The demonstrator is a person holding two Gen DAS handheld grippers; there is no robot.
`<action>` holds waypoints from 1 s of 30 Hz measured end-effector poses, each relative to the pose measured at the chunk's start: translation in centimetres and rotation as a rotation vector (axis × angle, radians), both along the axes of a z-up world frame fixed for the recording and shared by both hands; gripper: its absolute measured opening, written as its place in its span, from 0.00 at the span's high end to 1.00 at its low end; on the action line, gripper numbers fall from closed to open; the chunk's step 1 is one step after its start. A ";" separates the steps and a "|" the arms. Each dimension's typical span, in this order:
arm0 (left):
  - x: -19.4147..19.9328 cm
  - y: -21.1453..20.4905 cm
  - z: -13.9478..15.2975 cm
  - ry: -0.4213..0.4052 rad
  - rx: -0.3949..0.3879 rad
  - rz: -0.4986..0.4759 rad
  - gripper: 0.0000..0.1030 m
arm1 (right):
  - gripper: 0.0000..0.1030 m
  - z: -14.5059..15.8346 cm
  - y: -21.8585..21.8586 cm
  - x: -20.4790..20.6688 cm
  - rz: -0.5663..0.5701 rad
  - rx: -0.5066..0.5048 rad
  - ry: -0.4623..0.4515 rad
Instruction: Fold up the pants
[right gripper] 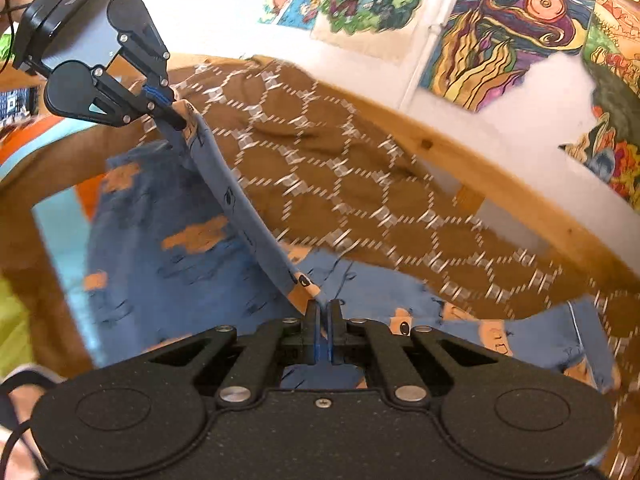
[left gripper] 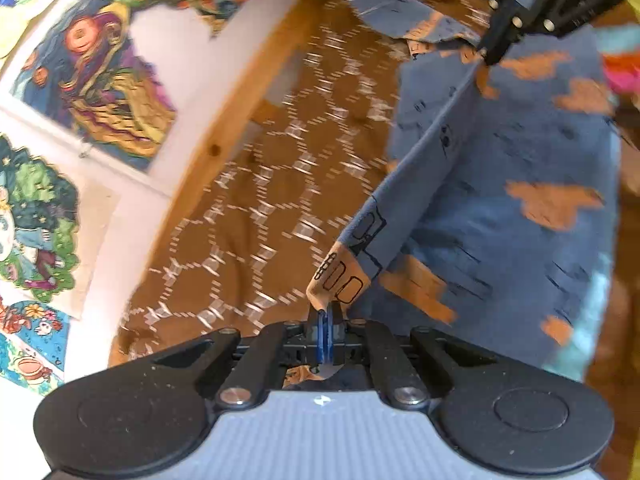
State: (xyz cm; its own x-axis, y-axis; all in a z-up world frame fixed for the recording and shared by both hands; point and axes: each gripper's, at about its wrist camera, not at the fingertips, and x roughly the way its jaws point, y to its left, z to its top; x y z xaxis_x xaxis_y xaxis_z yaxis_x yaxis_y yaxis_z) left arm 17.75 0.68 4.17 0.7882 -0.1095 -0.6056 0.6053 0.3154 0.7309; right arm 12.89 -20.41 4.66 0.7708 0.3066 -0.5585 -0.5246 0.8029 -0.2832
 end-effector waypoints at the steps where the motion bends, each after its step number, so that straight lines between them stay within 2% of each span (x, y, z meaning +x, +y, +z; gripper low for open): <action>1: -0.6 0.2 -0.9 0.006 0.013 -0.003 0.98 | 0.98 -0.5 0.3 -0.8 -0.001 -0.004 0.005; 6: -2.7 0.9 -5.0 0.032 0.078 0.006 0.98 | 0.98 -3.9 1.7 -2.9 -0.013 0.017 0.080; 9: -3.3 1.4 -6.3 0.037 0.095 0.009 0.98 | 0.98 -5.3 2.2 -3.3 -0.012 0.023 0.129; 14: -3.7 2.3 -6.2 0.062 0.076 0.026 0.99 | 0.98 -5.8 2.3 -4.1 0.000 0.021 0.142; 20: -4.2 2.6 -6.6 0.071 0.137 -0.020 0.99 | 1.00 -5.2 2.6 -5.5 0.060 -0.019 0.128; 26: -4.2 2.7 -7.5 0.098 0.152 -0.023 0.99 | 1.00 -6.7 3.3 -6.4 0.087 -0.050 0.158; 30: -4.8 3.0 -7.1 0.101 0.143 -0.021 0.99 | 1.00 -6.4 3.3 -6.5 0.091 -0.049 0.157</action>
